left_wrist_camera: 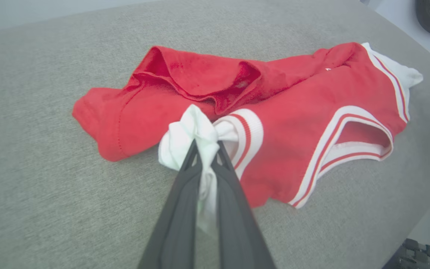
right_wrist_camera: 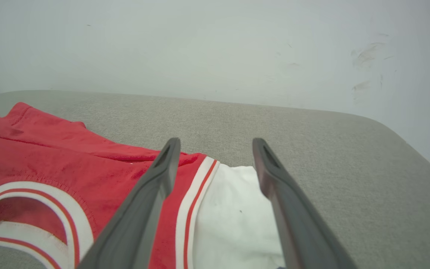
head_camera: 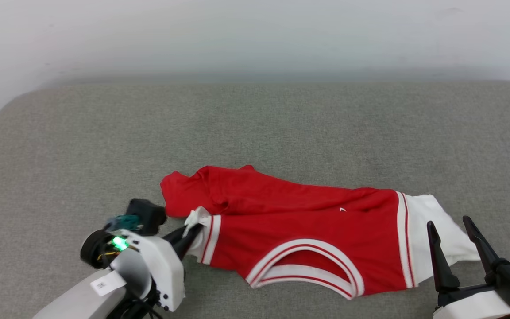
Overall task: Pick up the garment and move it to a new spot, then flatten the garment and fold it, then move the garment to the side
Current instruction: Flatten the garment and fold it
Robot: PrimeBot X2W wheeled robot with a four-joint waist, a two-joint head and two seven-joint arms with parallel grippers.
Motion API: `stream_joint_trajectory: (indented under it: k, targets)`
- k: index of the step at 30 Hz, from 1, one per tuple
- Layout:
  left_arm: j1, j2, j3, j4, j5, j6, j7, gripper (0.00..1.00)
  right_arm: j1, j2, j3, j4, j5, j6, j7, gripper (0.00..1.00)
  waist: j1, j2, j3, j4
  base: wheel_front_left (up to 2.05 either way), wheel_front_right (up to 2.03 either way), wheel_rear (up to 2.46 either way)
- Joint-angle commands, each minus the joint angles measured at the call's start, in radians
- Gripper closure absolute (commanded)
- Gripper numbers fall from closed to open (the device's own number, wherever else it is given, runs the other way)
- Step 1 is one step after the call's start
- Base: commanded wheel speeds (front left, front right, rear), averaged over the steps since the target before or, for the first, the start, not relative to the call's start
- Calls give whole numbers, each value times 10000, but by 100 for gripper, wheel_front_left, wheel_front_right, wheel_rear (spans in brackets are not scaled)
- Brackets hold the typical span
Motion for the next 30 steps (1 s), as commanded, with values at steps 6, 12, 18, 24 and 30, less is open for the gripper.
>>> stream_joint_trajectory:
  k: [6, 12, 18, 24, 30]
  targets:
    - [1257, 222, 1145, -183, -943, 876, -1427, 100, 186, -86, -18, -65, 66, -9, -29, 0, -2, 0, -209, 204, 0, 0, 0]
    - [2183, 209, 1852, 694, -1541, 1389, -2380, 100, 245, -140, -74, -30, 63, -9, -3, 0, -2, 0, -206, 163, 0, 0, 0]
    - [2856, 36, 2654, 2300, -1952, 1668, -2992, 100, 250, -145, -150, -1, 9, -9, 32, 0, -2, 0, -59, 18, 0, 0, 0]
    - [3241, -397, 2876, 3956, -1883, 1389, -3112, 100, 272, -118, -219, 86, -34, -9, 50, 0, -2, 0, -62, -36, 0, 0, 0]
    - [2936, -816, 3564, 3962, -612, 1112, -3158, 0, 65, -410, -91, -190, -91, -9, 146, 0, -2, 0, -530, 205, 0, 0, 0]
